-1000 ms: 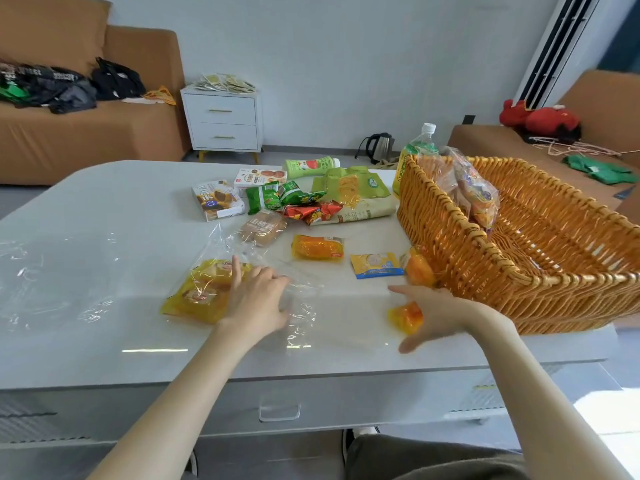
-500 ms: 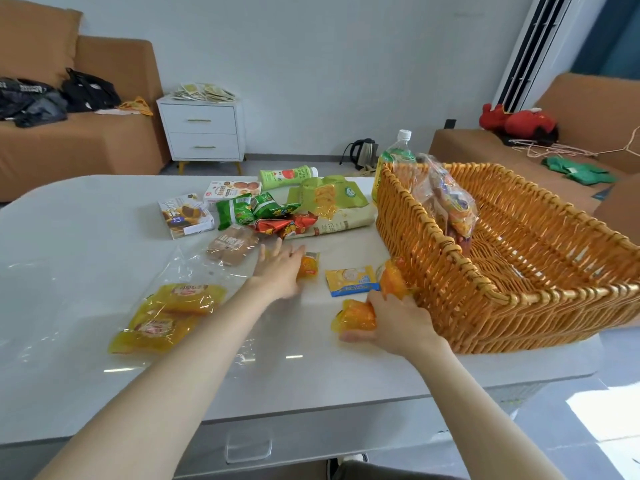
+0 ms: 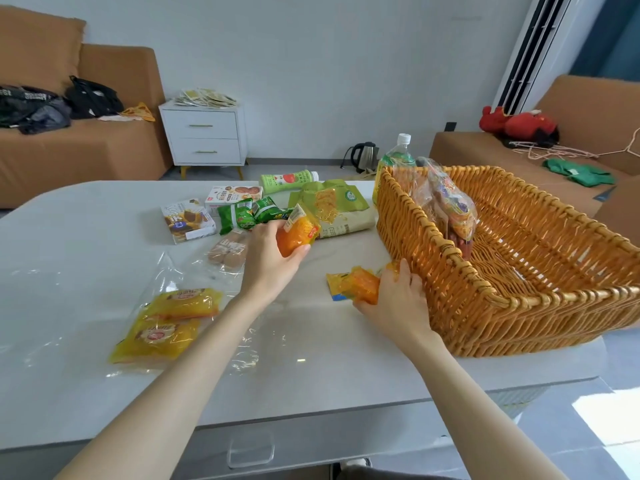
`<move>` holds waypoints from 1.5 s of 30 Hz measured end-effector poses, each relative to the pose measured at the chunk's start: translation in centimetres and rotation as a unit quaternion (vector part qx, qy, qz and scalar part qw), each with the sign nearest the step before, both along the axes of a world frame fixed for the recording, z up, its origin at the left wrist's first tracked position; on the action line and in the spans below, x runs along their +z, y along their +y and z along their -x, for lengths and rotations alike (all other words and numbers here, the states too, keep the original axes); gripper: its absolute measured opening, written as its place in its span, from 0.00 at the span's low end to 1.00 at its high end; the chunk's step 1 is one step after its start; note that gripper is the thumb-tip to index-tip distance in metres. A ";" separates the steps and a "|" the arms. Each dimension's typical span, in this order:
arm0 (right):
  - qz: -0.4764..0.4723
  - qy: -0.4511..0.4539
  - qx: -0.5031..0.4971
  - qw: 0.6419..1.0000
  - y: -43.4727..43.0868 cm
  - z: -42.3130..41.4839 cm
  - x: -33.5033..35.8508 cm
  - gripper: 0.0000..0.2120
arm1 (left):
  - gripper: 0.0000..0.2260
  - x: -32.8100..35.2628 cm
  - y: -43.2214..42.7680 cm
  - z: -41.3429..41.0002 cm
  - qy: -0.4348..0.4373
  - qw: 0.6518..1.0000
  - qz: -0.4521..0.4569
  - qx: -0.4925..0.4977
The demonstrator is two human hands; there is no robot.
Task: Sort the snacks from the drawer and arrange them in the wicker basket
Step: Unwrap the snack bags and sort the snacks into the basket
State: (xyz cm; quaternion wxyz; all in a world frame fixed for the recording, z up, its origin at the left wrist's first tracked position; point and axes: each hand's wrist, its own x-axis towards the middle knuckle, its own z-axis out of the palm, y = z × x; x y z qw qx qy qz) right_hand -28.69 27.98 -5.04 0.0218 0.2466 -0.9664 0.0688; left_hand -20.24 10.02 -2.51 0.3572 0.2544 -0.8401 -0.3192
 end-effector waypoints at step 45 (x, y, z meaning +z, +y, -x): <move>0.396 -0.550 0.077 0.731 0.9 -6.2 1.8 0.21 | 0.32 -2.4 7.9 -8.8 0.030 0.882 -0.464 -0.077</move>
